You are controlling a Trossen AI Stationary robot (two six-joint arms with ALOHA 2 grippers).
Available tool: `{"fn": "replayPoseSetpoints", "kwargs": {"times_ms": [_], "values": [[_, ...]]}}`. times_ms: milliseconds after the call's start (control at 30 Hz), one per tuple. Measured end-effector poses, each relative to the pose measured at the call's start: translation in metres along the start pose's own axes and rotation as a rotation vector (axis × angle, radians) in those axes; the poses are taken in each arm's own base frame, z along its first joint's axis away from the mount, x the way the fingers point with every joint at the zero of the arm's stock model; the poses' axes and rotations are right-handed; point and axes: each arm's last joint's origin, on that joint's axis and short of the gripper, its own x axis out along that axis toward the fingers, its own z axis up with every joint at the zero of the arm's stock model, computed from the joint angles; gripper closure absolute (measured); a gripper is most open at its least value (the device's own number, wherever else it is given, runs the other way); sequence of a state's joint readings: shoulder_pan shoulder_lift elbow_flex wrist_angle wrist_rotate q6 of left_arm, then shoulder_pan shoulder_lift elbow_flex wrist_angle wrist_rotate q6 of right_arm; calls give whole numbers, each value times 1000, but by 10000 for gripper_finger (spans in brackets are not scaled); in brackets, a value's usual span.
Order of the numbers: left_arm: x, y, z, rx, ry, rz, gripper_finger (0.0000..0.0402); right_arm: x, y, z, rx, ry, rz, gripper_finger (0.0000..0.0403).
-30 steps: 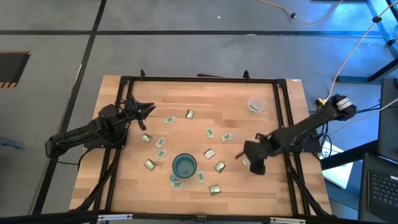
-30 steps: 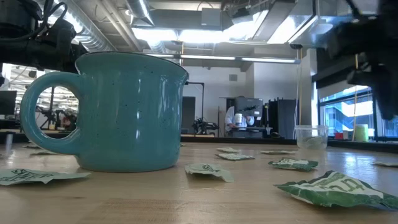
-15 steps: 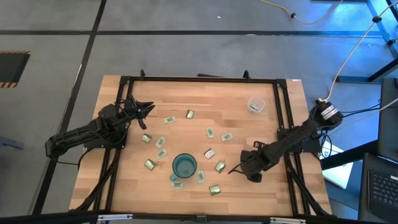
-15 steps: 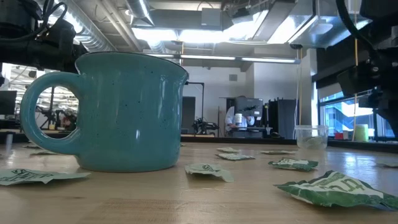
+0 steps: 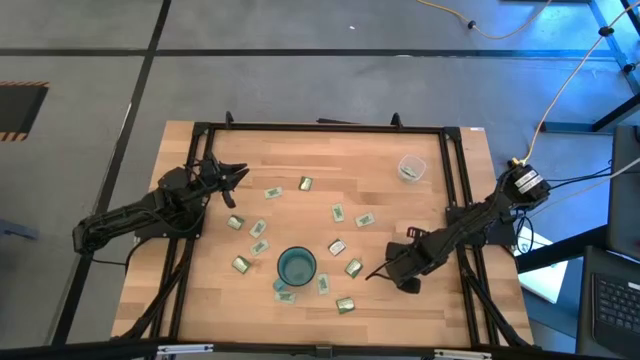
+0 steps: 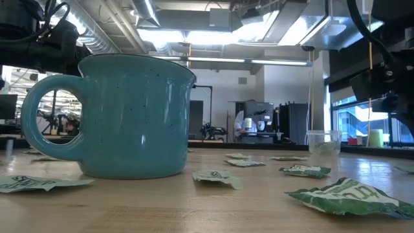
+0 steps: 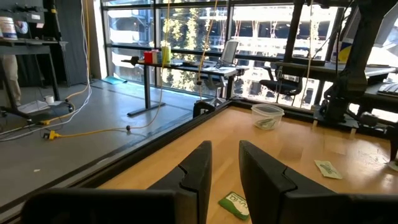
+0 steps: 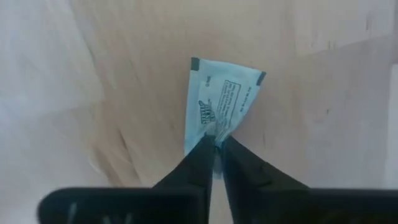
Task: Pick and place items into bin
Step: Put the stevia packet into the transparent bin
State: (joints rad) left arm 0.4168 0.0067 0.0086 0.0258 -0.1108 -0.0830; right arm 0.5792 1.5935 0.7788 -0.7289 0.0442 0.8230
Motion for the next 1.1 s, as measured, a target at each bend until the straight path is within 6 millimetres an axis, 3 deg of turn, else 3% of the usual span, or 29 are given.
{"fn": "replayPoseSetpoints", "kwargs": {"times_ms": [167, 300, 567, 733, 900, 1100], "values": [[0, 0, 0, 0, 0, 0, 327, -29, -5, 7, -32, -85, 30, 391], [0, 0, 0, 0, 0, 0, 327, -55, -25, 17, -15, -148, 15, 400], [0, 0, 0, 0, 4, 1, 327, -108, -100, 28, 201, -245, -165, 394], [0, 0, 0, 0, 3, 1, 327, -119, -152, 26, 403, -243, -273, 393], [0, 0, 0, 0, 3, 0, 327, -117, -194, 30, 544, -203, -316, 393], [0, 0, 0, 0, 3, 0, 327, -104, -233, 40, 553, -145, -263, 393]]}}
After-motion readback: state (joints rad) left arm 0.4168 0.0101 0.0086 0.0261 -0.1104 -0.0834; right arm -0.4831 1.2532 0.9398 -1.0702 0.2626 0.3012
